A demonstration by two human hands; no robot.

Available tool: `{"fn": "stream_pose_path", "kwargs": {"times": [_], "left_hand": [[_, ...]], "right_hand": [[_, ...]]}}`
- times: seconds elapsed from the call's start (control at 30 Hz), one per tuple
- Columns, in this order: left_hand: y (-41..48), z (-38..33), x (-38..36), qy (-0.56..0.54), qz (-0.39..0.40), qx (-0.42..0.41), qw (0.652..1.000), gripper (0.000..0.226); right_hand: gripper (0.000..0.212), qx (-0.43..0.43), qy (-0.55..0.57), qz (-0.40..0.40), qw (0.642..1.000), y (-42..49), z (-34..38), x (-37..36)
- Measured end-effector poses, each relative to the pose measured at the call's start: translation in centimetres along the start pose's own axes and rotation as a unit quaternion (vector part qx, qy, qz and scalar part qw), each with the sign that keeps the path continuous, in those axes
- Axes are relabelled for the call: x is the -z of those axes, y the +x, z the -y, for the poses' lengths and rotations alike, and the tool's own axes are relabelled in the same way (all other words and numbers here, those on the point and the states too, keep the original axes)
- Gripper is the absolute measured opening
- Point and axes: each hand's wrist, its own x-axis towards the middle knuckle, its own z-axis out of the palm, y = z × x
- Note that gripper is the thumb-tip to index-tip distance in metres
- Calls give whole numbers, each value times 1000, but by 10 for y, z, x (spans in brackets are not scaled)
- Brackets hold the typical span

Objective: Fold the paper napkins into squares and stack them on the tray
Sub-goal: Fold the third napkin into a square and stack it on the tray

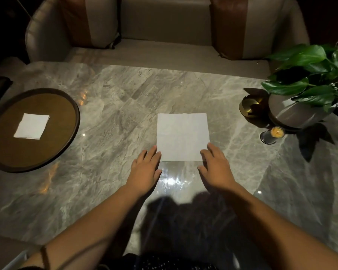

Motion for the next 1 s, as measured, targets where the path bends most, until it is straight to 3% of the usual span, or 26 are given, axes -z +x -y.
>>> {"fn": "stream_pose_path", "kwargs": {"times": [0.07,0.17,0.3,0.5,0.67,0.77,0.8,0.93,1.0], "left_hand": [[12,0,2,-45,-29,32,998,58],[27,2,-2,-65,-37,55,996,51],[33,2,-15,-83,-79,62,991,33],[39,-1,-22,-116,-117,74,984,7],[39,1,-15,-139,-109,71,982,14],[43,4,-4,-155,-97,47,982,18],[45,5,1,-156,-88,39,983,18],[59,6,23,-183,-50,11,982,19],[65,7,32,-209,-36,-7,977,19]], "right_hand": [[37,10,19,-19,1000,10,-11,4],[35,-35,64,-7,997,22,-23,2],[34,-107,130,-21,986,29,-18,-7],[15,-126,164,-69,976,31,-12,-16],[14,-115,180,-52,976,29,-12,-3],[12,-61,181,-61,980,29,-13,9],[20,-38,174,-62,982,29,-13,13],[86,47,45,3,998,34,-11,22],[86,62,-14,21,998,40,-10,23]]}}
